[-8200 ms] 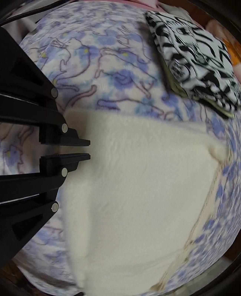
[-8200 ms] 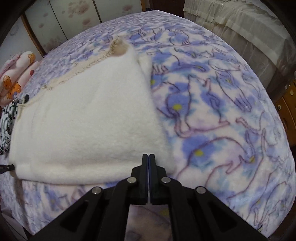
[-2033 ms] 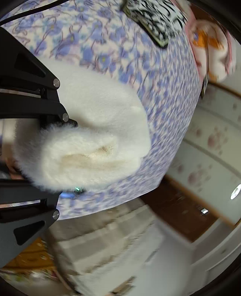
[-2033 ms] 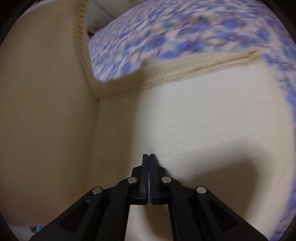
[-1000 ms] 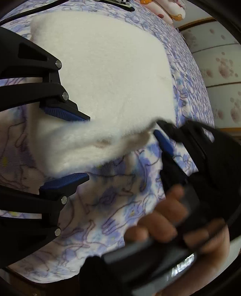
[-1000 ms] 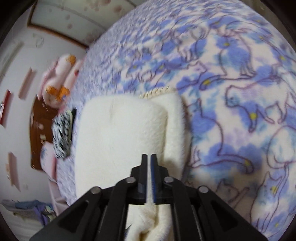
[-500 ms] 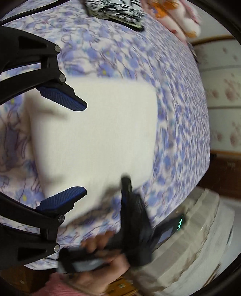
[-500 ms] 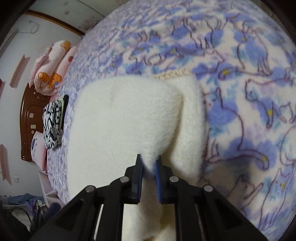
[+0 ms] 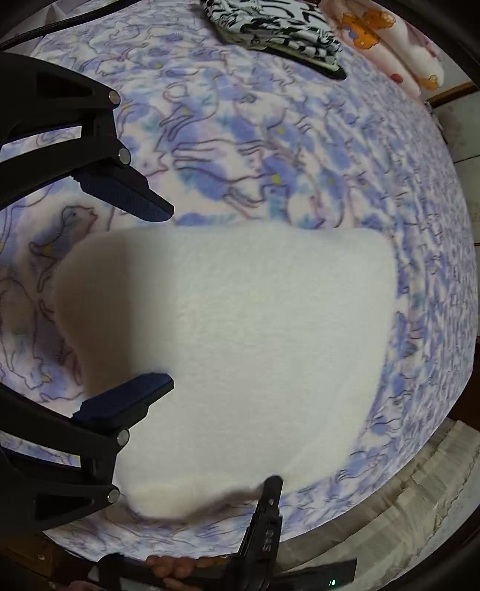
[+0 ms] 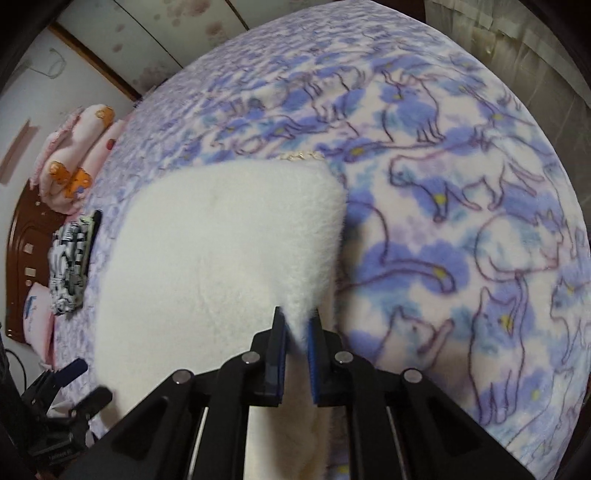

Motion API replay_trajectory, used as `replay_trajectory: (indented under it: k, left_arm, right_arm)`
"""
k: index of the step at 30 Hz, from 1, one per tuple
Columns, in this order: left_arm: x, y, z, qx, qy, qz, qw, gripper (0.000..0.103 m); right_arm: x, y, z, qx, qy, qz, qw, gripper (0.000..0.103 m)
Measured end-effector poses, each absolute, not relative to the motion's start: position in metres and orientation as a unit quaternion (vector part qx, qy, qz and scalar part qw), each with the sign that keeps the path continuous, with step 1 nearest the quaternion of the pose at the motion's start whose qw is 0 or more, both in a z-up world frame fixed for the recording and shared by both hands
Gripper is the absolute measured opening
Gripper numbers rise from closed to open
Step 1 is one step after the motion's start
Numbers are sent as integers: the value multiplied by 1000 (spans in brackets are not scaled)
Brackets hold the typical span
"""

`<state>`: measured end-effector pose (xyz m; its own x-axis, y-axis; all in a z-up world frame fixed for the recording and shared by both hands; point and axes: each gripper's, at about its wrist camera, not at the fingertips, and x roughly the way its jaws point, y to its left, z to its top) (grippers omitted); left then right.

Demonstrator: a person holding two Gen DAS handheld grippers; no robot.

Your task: Fold large clothes

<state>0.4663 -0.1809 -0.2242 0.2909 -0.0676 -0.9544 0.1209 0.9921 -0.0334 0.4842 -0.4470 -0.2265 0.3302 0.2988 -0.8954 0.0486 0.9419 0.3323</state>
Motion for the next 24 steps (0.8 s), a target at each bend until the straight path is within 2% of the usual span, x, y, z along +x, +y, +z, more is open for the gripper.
replay_trajectory:
  k: [6, 7, 8, 9, 15, 17, 21, 23, 24]
  left_arm:
    - [465, -182, -234, 5, 594, -72, 801, 83]
    - [465, -182, -235, 3, 594, -72, 801, 83]
    - [467, -182, -235, 1, 595, -73, 801, 83]
    - [468, -182, -234, 3, 597, -73, 799, 83]
    - [463, -192, -212, 9, 579, -93, 810, 83]
    - [459, -196, -209, 11, 578, -104, 809, 83]
    - [451, -202, -206, -4, 576, -127, 807, 82]
    - [447, -204, -205, -8, 571, -131, 810, 77]
    - [445, -205, -204, -8, 569, -134, 812, 75]
  right_arm:
    - [481, -449, -271, 165, 564, 37, 809, 13]
    - [479, -454, -275, 188, 561, 28, 806, 26]
    - [478, -459, -278, 201, 560, 16, 804, 33]
    - [476, -463, -278, 207, 556, 9, 805, 35]
    - [451, -477, -242, 249, 506, 2, 826, 36]
    - [436, -477, -220, 243, 479, -31, 843, 39]
    - [405, -462, -189, 235, 454, -27, 859, 39]
    - [397, -448, -186, 228, 464, -9, 856, 37]
    - [392, -439, -186, 223, 473, 0, 853, 29]
